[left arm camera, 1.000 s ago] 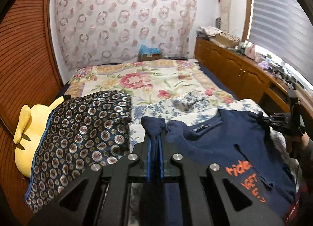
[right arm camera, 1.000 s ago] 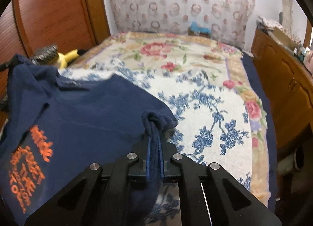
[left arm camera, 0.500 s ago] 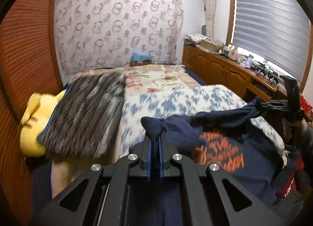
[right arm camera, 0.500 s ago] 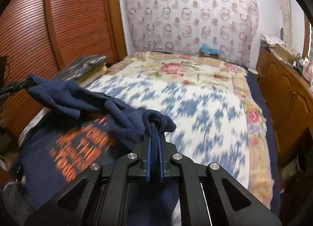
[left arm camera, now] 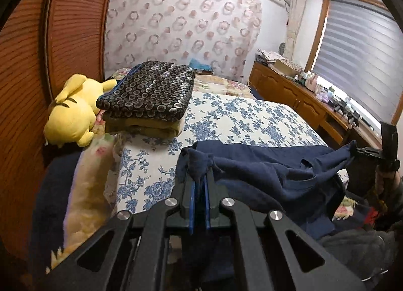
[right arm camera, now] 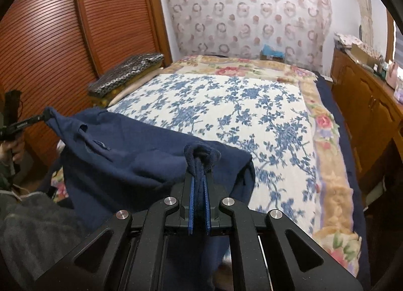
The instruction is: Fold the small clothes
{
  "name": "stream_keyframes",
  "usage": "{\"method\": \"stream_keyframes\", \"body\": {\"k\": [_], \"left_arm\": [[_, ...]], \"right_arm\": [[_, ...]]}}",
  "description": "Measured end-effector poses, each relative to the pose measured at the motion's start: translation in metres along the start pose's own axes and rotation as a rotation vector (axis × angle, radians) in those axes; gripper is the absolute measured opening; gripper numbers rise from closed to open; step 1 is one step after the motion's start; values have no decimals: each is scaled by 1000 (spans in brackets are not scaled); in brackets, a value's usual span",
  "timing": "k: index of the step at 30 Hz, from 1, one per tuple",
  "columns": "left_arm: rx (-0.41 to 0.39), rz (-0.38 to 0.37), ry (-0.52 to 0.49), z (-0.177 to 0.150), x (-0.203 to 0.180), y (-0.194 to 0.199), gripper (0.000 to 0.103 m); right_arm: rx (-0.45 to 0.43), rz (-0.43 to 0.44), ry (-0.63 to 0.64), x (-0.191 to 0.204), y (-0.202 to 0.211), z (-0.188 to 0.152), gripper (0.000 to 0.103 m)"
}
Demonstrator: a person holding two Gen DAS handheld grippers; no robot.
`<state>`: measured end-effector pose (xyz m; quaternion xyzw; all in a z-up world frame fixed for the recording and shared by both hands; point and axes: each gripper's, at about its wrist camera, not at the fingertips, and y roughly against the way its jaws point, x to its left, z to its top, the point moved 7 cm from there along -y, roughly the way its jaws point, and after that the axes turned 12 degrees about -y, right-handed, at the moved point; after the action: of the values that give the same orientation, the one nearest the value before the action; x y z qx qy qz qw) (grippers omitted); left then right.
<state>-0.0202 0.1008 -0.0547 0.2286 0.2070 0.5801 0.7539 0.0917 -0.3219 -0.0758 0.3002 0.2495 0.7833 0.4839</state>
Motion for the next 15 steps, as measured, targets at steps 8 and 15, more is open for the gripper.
{"method": "stream_keyframes", "body": {"k": [8, 15], "left_arm": [[4, 9, -76, 15, -14, 8, 9], [-17, 19, -108, 28, -23, 18, 28]], "right_arm": [[66, 11, -2, 2, 6, -26, 7], [18, -1, -30, -3, 13, -15, 27]]}}
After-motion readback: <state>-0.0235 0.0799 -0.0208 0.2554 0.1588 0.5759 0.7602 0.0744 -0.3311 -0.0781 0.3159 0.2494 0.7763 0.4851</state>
